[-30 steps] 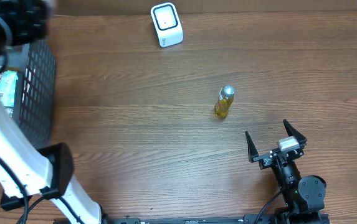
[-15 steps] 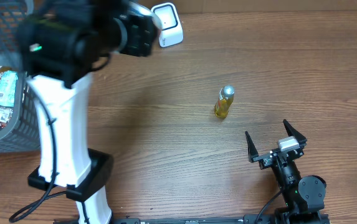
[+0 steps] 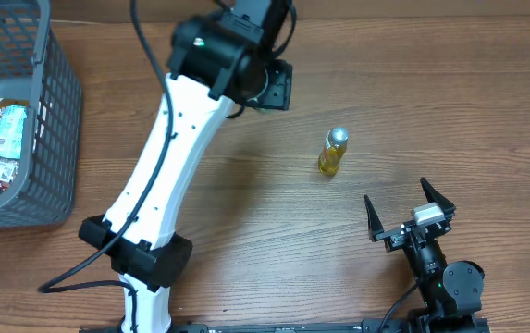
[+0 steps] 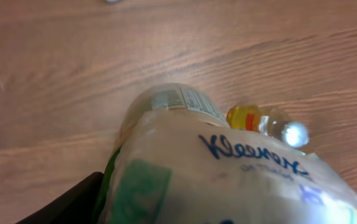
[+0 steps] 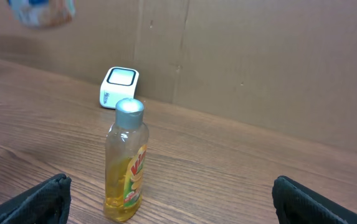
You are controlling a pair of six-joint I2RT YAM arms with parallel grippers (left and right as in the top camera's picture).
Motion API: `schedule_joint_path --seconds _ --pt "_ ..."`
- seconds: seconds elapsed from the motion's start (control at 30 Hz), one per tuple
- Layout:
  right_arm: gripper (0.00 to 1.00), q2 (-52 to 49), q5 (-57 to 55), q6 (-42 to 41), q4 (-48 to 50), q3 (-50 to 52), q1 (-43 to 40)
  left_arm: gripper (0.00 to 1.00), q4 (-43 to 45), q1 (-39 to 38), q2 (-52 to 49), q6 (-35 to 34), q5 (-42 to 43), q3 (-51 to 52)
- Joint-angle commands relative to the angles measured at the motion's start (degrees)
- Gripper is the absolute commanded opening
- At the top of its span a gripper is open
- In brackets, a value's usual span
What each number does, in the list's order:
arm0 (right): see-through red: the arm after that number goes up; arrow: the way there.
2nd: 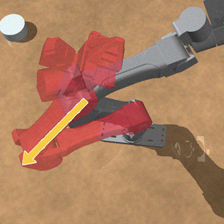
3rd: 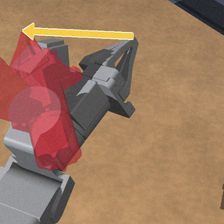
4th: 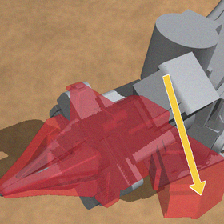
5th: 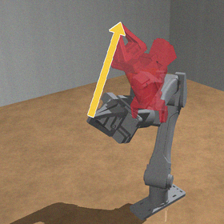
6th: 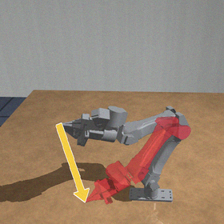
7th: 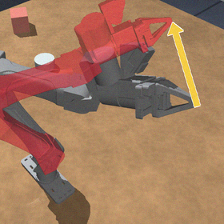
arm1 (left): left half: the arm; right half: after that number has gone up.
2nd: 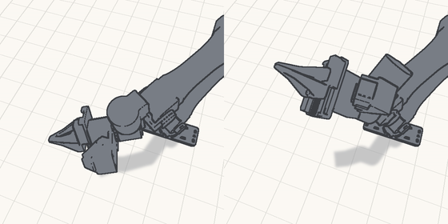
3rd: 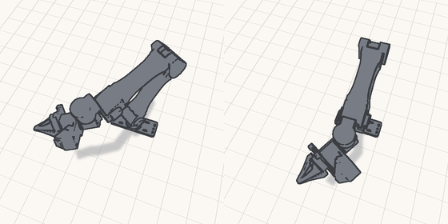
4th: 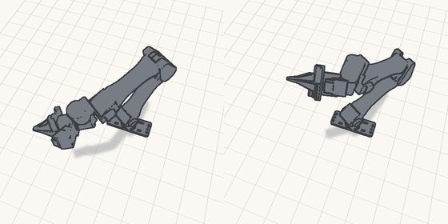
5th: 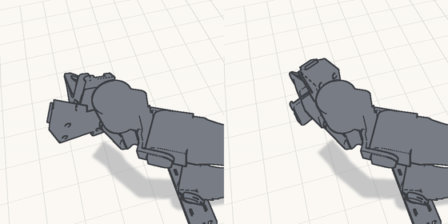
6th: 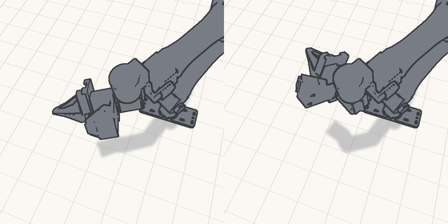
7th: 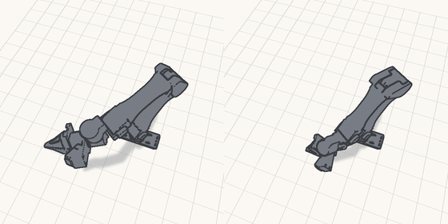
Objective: Scan the item barcode
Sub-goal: 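Lift the Kleenex pack out and carry it toward the yellow bottle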
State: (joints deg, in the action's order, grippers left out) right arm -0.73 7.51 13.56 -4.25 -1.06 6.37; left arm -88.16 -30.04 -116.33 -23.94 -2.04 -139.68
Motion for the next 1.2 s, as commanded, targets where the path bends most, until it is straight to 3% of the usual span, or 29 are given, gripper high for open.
schedule_joint_path --seconds 0.0,0.13,0.33,0.5,0.73,1.17 --pt "1.00 0.6 0.1 0.0 0.2 0.6 -0.1 0.57 2.0 -0.8 0.0 -8.3 -1.4 4.9" --pt "1.00 0.6 0.1 0.0 0.2 0.6 -0.1 0.60 7.8 -2.7 0.0 -10.3 -1.8 13.4" --pt "1.00 0.6 0.1 0.0 0.2 0.6 -0.1 0.56 11.8 -4.6 0.0 -19.4 -5.9 22.1" --pt "1.00 0.6 0.1 0.0 0.2 0.6 -0.1 0.56 17.0 -6.6 0.0 -21.7 -5.9 29.2" --pt "1.00 0.6 0.1 0.0 0.2 0.6 -0.1 0.53 21.6 -8.4 -0.1 -30.6 -5.0 36.7" --pt "1.00 0.6 0.1 0.0 0.2 0.6 -0.1 0.52 29.1 -11.5 -0.2 -34.6 -0.9 46.1"
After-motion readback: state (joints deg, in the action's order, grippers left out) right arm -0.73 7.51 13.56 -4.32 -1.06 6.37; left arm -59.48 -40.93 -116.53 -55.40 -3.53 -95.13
